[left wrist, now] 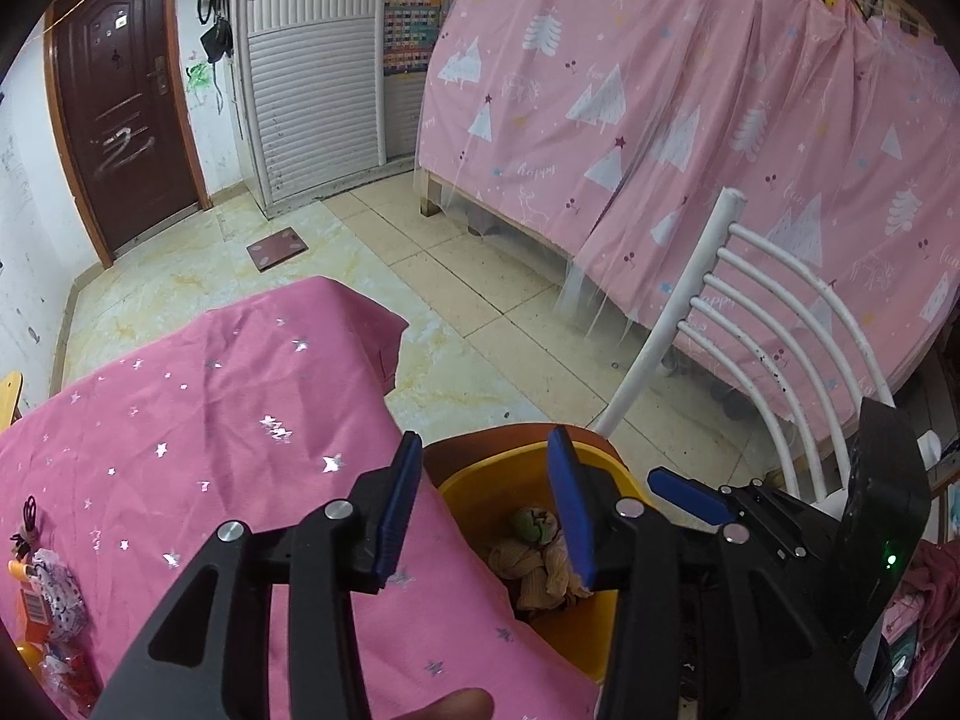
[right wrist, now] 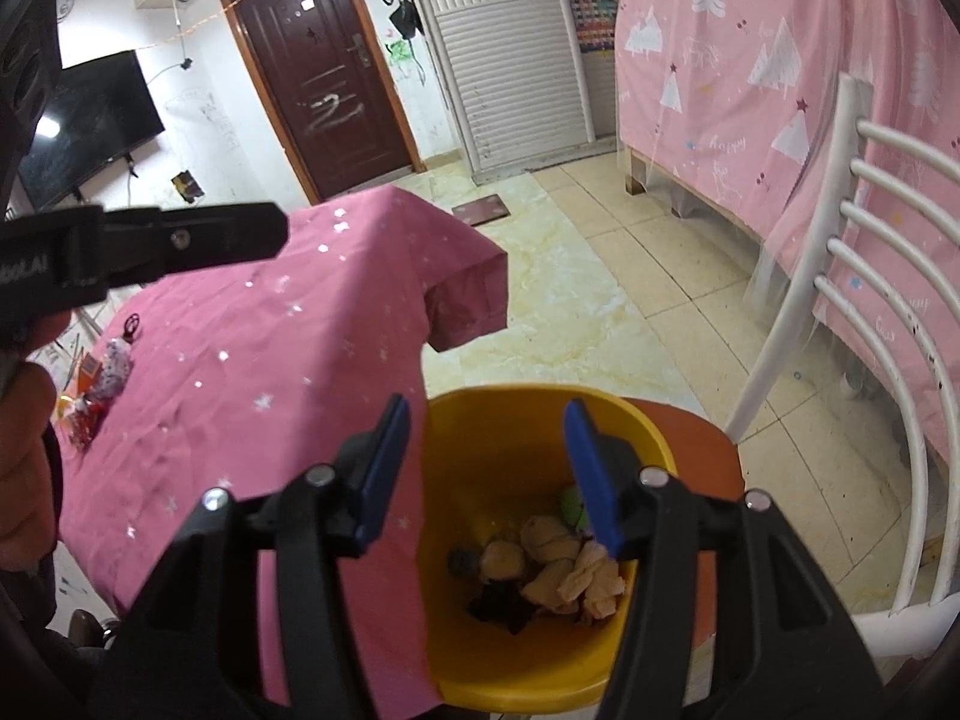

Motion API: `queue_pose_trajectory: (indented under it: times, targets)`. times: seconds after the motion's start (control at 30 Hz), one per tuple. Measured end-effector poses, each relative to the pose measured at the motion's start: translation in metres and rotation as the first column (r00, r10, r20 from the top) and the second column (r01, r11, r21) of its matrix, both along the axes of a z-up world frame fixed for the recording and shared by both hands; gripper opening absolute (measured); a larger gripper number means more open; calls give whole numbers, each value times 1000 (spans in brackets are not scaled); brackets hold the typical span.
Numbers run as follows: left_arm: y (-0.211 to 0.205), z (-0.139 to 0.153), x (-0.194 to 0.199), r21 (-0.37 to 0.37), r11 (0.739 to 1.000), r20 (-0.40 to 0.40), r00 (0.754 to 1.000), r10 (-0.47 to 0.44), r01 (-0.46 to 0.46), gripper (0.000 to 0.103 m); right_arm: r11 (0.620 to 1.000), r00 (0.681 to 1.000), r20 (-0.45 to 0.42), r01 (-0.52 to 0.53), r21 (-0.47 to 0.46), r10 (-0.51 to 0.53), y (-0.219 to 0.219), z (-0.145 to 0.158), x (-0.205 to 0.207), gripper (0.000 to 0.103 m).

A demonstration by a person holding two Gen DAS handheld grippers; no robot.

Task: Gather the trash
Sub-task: 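Move both open tools back over the table items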

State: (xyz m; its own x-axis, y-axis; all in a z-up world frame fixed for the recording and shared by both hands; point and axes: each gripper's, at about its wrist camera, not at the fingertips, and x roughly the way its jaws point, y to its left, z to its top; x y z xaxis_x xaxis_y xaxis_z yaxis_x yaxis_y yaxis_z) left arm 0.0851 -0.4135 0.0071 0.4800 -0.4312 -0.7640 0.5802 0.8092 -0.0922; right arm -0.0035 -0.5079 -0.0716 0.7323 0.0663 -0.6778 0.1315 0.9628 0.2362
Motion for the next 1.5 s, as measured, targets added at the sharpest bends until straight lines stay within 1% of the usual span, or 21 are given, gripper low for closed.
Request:
queue_pose_trajectory:
  times: [0.03,0.07,0.23,0.33,0.47,0.7,0.9,1.07,1.27,1.37,1.4,1.43,1.47,1.5]
  targets:
    - [5,2,0,-7,1000,2,1000,5,-5,37,1000,1000,4,-4,-4,4,1,2,1,57]
    - [11,6,1,-17,1000,5,1000,12,-12,37,1000,1000,8,-10,-10,10,5,5,3,59]
    - [40,17,6,-47,998,13,999,45,-44,37,998,998,21,-50,-43,51,31,21,13,59]
    - [63,24,11,-68,995,13,997,75,-74,37,995,996,26,-81,-62,82,51,29,22,59]
    - [101,35,14,-87,989,32,992,121,-118,37,988,991,30,-130,-83,133,80,38,35,59]
    - [169,47,18,-66,977,70,976,205,-201,38,964,970,25,-239,-113,243,139,46,59,60]
    - [233,58,19,-62,957,98,952,289,-284,40,942,948,19,-312,-125,317,185,52,74,60]
    - [285,61,20,-72,932,104,927,360,-354,42,916,925,12,-374,-143,379,220,55,79,60]
    - [329,54,20,-71,905,89,901,426,-420,43,894,904,6,-423,-148,428,249,55,75,60]
    - [343,48,20,-69,893,81,890,449,-445,43,879,890,-2,-451,-158,456,265,56,72,60]
    - [348,45,20,-68,889,76,886,457,-452,43,875,887,-4,-456,-162,462,271,55,72,61]
    - [355,42,20,-66,885,70,882,466,-462,43,869,882,-5,-465,-166,471,276,55,71,66]
    - [361,38,20,-64,881,65,879,473,-470,43,866,878,-4,-472,-167,478,279,56,69,69]
    - [367,35,19,-62,877,60,876,479,-476,43,861,874,-4,-480,-168,486,284,55,68,69]
